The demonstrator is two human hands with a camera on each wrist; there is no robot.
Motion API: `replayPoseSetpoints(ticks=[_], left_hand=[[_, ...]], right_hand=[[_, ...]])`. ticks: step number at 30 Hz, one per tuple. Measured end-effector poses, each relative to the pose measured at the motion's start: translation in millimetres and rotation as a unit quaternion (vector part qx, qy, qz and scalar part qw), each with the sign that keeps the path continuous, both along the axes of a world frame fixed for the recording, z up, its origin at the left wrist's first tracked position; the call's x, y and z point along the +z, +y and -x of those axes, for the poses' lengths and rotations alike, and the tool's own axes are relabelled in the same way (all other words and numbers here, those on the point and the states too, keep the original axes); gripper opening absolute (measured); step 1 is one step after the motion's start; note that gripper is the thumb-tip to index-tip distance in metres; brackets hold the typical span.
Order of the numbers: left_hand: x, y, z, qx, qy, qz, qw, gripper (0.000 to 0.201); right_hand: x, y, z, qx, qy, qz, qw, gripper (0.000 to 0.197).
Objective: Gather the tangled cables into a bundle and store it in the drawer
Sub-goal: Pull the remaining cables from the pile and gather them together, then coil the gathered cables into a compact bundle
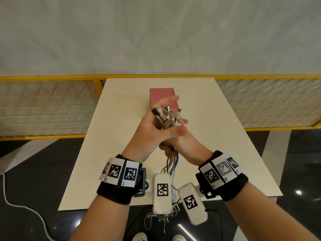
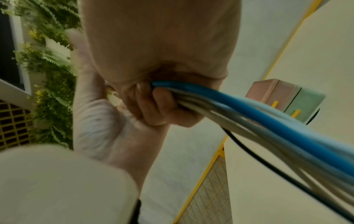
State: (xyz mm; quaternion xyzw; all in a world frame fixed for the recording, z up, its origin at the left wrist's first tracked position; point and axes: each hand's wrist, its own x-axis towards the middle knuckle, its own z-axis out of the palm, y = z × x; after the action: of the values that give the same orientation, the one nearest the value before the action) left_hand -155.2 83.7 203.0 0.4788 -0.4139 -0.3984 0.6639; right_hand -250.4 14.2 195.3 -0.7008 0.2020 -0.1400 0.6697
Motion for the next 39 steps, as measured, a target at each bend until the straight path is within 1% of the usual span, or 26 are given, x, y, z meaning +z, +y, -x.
replayPoseSetpoints(ticks=[1, 2, 4, 6, 9, 11, 13, 14, 15, 16, 18, 19, 21, 24, 26, 28, 29, 30, 32, 33, 36, 37, 38, 39], left_hand=[[2.6, 0.2, -1.4, -0.014, 0.006, -0.001, 1.0, 0.065], [4.5, 0.3, -3.7, -0.025, 0.013, -0.005, 1.0, 0.063], [7.7, 0.2, -9.7, -0.018, -0.002, -0.024, 1.0, 0.066], [12.5, 0.6, -13.1, -0.001, -0.076, -0.039, 0.996, 0.061], [14.7, -0.3, -15.5, 0.016, -0.219, -0.042, 0.975, 0.047], [17.2, -2.0, -16.8, 0.006, -0.26, -0.051, 0.964, 0.042], [24.6, -1.8, -16.1, -0.011, -0.261, -0.071, 0.963, 0.043], [27.1, -1.5, -17.0, -0.021, -0.252, -0.08, 0.964, 0.045], [29.3, -1.8, -18.2, -0.034, -0.239, -0.084, 0.967, 0.044], [30.5, -2.6, -20.0, -0.048, -0.231, -0.088, 0.968, 0.041], [33.2, -4.2, -21.9, -0.065, -0.242, -0.097, 0.963, 0.037], [35.1, -4.5, -22.0, -0.076, -0.245, -0.101, 0.961, 0.037], [41.2, -4.5, -18.3, -0.102, -0.258, -0.114, 0.954, 0.042], [46.8, -9.7, -14.6, -0.13, -0.31, -0.136, 0.932, 0.054], [46.1, -14.5, -18.2, -0.103, -0.324, -0.105, 0.935, 0.055], [44.9, -19.6, -19.4, -0.084, -0.328, -0.058, 0.939, 0.047], [44.6, -21.8, -17.3, -0.099, -0.347, -0.055, 0.931, 0.044], [44.1, -23.7, -13.1, -0.116, -0.395, -0.063, 0.909, 0.042], [40.3, -27.9, -6.9, -0.133, -0.508, -0.084, 0.847, 0.042], [38.4, -29.2, -6.7, -0.142, -0.539, -0.093, 0.825, 0.043], [35.1, -32.9, -13.4, -0.193, -0.575, -0.126, 0.785, 0.042], [34.6, -33.1, -14.8, -0.211, -0.576, -0.132, 0.779, 0.042], [34.9, -32.9, -15.6, -0.227, -0.556, -0.128, 0.789, 0.044], [36.3, -31.9, -15.6, -0.234, -0.504, -0.122, 0.823, 0.047]], right_hand=[[0.4, -0.6, 0.4, 0.004, 0.002, -0.019, 1.0, 0.033], [0.0, -1.5, 0.0, 0.007, 0.008, -0.037, 0.999, 0.038], [-1.8, -3.8, 1.2, 0.013, 0.021, -0.05, 0.998, 0.043], [-1.9, -5.7, 3.4, 0.023, 0.025, -0.041, 0.999, 0.041], [1.3, -6.3, 5.8, 0.032, 0.02, -0.025, 0.999, 0.035], [2.8, -5.8, 6.9, 0.031, 0.011, -0.021, 0.999, 0.033], [3.7, -4.6, 8.0, 0.03, -0.002, -0.017, 0.999, 0.042], [4.1, -3.9, 8.8, 0.03, -0.006, -0.014, 0.999, 0.047], [4.3, -3.4, 9.8, 0.029, -0.006, -0.013, 0.999, 0.049], [4.5, -2.9, 10.4, 0.026, -0.005, -0.013, 1.0, 0.046], [4.6, -2.9, 10.4, 0.024, -0.002, -0.009, 1.0, 0.03], [5.4, -2.7, 10.0, 0.028, -0.001, -0.003, 1.0, 0.028], [5.3, -3.8, 9.0, 0.045, 0.001, 0.005, 0.999, 0.032], [5.7, -5.8, 9.6, 0.053, -0.002, -0.004, 0.999, 0.032], [5.6, -7.9, 10.6, 0.039, 0.005, -0.006, 0.999, 0.029], [5.9, -8.4, 9.9, 0.024, 0.02, 0.006, 0.999, 0.028], [5.3, -8.8, 9.5, 0.014, 0.028, 0.013, 0.999, 0.033], [4.3, -9.5, 9.3, 0.0, 0.033, 0.019, 0.999, 0.038], [1.5, -10.5, 8.8, -0.028, 0.038, 0.031, 0.998, 0.034], [-0.9, -10.4, 7.5, -0.042, 0.041, 0.031, 0.998, 0.032], [-10.4, -8.2, 0.5, -0.089, 0.081, 0.011, 0.993, 0.036], [-11.7, -6.9, 0.0, -0.098, 0.093, 0.006, 0.991, 0.038], [-12.6, -6.1, 0.0, -0.095, 0.079, 0.001, 0.992, 0.037], [-12.0, -5.7, 1.0, -0.082, 0.042, -0.011, 0.996, 0.035]])
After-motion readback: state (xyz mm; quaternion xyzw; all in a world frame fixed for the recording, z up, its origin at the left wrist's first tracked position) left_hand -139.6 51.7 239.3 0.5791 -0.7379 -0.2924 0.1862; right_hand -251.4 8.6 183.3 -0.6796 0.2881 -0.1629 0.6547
